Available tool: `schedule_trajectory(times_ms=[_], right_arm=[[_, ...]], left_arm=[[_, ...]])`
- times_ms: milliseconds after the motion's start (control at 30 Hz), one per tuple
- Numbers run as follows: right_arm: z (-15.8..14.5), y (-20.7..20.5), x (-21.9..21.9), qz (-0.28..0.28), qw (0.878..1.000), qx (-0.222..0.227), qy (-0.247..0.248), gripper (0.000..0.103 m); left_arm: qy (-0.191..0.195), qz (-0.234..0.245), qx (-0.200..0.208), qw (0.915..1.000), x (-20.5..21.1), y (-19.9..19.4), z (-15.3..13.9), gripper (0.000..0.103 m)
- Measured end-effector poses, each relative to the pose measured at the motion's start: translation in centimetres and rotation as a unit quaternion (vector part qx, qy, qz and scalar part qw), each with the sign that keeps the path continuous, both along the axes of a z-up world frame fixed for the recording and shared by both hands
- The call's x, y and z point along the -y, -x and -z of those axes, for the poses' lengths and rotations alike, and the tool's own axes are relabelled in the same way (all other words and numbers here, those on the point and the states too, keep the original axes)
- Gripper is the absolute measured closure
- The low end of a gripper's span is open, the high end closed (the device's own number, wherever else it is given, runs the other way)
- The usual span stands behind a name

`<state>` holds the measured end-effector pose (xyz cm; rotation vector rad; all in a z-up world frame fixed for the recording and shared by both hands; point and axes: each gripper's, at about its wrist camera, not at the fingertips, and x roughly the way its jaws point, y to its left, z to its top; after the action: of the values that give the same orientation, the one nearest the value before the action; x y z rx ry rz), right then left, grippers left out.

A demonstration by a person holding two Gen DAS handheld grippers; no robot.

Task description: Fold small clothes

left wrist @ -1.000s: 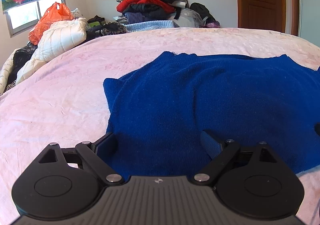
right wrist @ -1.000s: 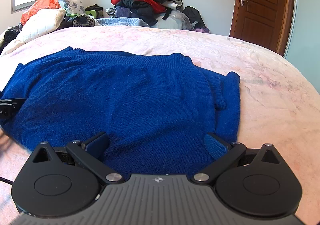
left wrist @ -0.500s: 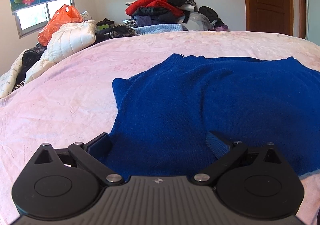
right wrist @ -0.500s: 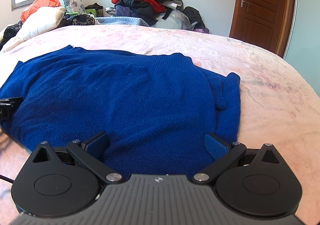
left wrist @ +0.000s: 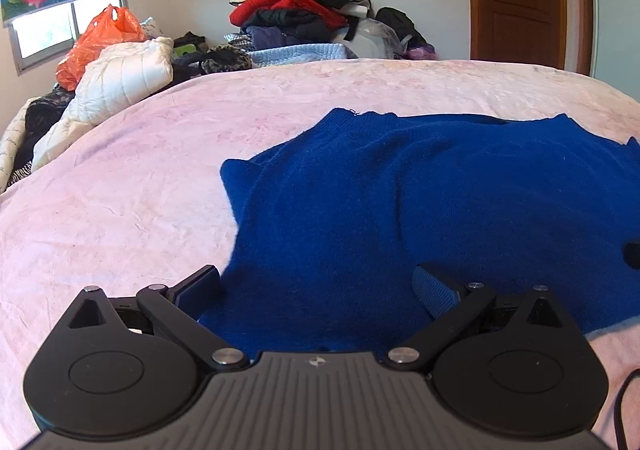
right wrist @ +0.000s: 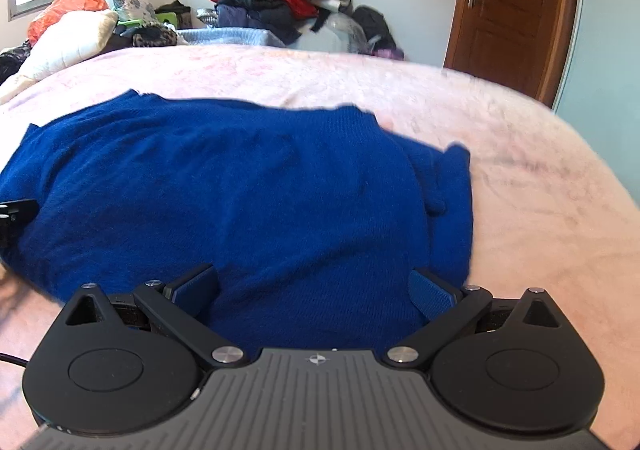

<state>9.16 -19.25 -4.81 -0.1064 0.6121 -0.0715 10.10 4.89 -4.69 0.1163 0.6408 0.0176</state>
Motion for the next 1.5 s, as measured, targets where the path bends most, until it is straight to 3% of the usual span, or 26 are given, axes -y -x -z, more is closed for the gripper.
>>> schedule_trajectory(times_ms=[200, 367, 533, 633, 733, 867, 967, 1067, 1167, 1500], right_arm=[[-2.8, 1.2, -3.8, -0.054, 0.995, 0.069, 0.053, 0.001], [-4.9, 0.6, -6.6, -0.101, 0.989, 0.087, 0.067, 0.001], [-6.0, 0.2, -9.5, -0.143, 0.983, 0.091, 0.074, 0.001], [-6.2, 0.8, -12.0, -0.171, 0.978, 0.082, 0.086, 0.001], [-5.3, 1.8, -14.6, -0.206, 0.968, 0.070, 0.127, 0.001], [-3.6, 2.9, -17.9, -0.244, 0.952, 0.041, 0.183, 0.003], [-2.9, 2.9, -19.3, -0.261, 0.950, 0.004, 0.175, 0.008], [-1.7, 3.2, -20.9, -0.269, 0.942, -0.011, 0.201, 0.010], [-0.8, 3.6, -22.4, -0.271, 0.932, 0.003, 0.240, 0.009], [0.4, 1.3, -25.3, -0.246, 0.918, 0.046, 0.307, 0.009]], left_arm=[[0.078, -0.004, -0.026, 0.9966, -4.3, -1.5, -2.0, 0.000], [0.145, 0.000, -0.039, 0.9887, -8.1, -3.6, -3.0, 0.000], [0.114, 0.004, -0.035, 0.9928, -8.8, -5.2, -3.3, 0.000], [0.129, -0.001, -0.059, 0.9899, -10.0, -6.6, -2.8, 0.000], [0.177, 0.005, -0.084, 0.9807, -11.7, -8.1, -2.2, 0.000], [0.245, 0.028, -0.125, 0.9609, -13.4, -10.2, -1.5, 0.000], [0.274, 0.051, -0.148, 0.9488, -13.7, -11.6, -1.0, 0.000], [0.284, 0.065, -0.158, 0.9436, -13.4, -12.9, -0.7, 0.000], [0.293, 0.076, -0.162, 0.9393, -12.8, -13.8, -0.7, 0.000], [0.364, 0.127, -0.179, 0.9054, -11.2, -17.5, 0.1, 0.000]])
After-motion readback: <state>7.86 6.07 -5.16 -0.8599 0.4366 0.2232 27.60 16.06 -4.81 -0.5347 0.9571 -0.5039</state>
